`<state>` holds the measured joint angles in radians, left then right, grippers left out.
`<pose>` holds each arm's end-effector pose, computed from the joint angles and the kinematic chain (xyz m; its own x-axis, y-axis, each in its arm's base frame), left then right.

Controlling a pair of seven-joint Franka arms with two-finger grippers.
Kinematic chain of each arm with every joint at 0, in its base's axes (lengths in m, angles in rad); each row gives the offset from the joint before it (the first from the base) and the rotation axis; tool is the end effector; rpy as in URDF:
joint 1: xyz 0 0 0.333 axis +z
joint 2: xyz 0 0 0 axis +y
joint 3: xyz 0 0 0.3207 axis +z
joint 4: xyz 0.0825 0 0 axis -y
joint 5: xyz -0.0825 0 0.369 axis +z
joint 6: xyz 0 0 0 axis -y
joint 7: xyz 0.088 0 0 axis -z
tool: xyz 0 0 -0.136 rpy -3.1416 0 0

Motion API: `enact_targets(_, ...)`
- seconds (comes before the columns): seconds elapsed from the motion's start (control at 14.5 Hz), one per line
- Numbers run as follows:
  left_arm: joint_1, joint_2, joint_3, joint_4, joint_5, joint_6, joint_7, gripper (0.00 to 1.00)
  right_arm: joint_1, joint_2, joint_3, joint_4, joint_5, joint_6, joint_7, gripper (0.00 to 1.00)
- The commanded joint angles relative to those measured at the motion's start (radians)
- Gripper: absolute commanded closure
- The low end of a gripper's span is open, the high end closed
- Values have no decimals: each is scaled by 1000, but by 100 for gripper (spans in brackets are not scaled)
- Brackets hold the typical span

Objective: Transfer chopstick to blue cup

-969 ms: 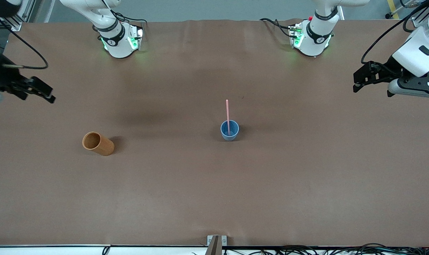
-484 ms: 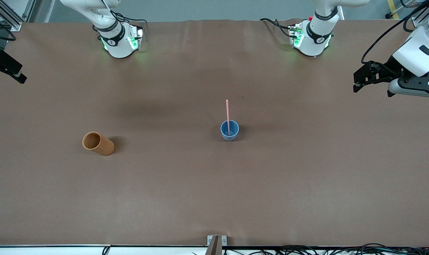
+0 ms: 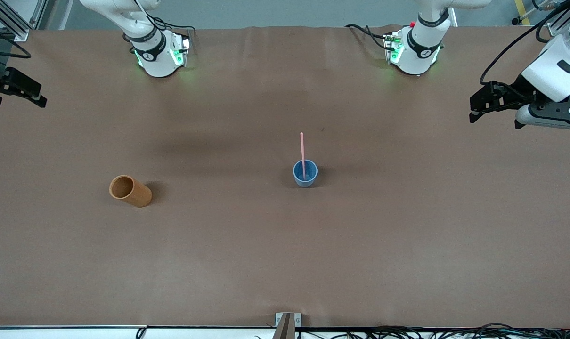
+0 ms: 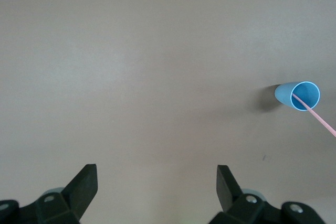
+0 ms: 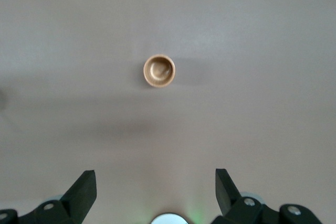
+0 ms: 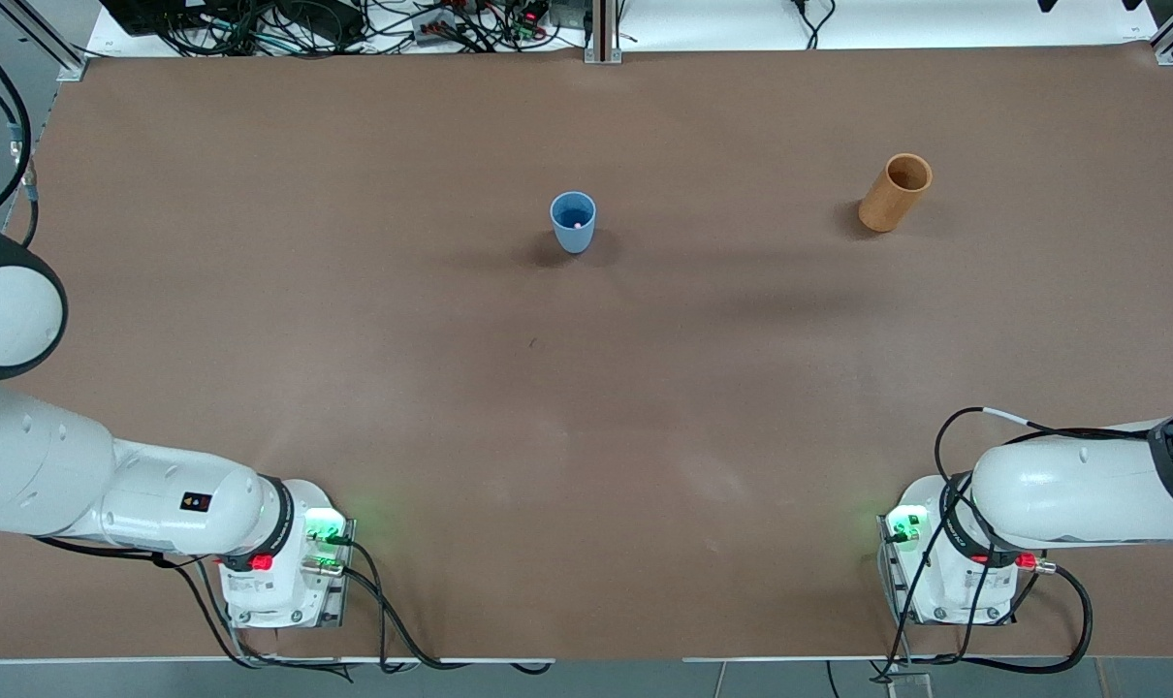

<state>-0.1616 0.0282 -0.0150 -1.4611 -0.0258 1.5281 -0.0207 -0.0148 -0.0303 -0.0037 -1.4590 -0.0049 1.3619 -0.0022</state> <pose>0.5367 -0.0993 0.6311 0.9870 -0.1562 0.0383 -0.1573 -0.9872 0.0269 0.5050 -0.0101 0.6484 0.9976 -0.0173 -0.0668 -0.0170 -0.9998 0.0046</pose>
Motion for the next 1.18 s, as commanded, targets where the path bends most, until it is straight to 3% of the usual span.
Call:
enact_targets(0.0, 5, 4, -2, 24, -11, -14, -1, 0, -16, -7, 14, -12, -4, -10, -30, 0)
enact_targets(0.35, 5, 4, -2, 24, -11, -14, 2, 0, -34, -14, 14, -72, 19, 74, -32, 0)
enact_targets(1.11, 5, 4, -2, 24, -11, -14, 4, 0, -37, -10, 14, -72, 19, 114, -33, 0)
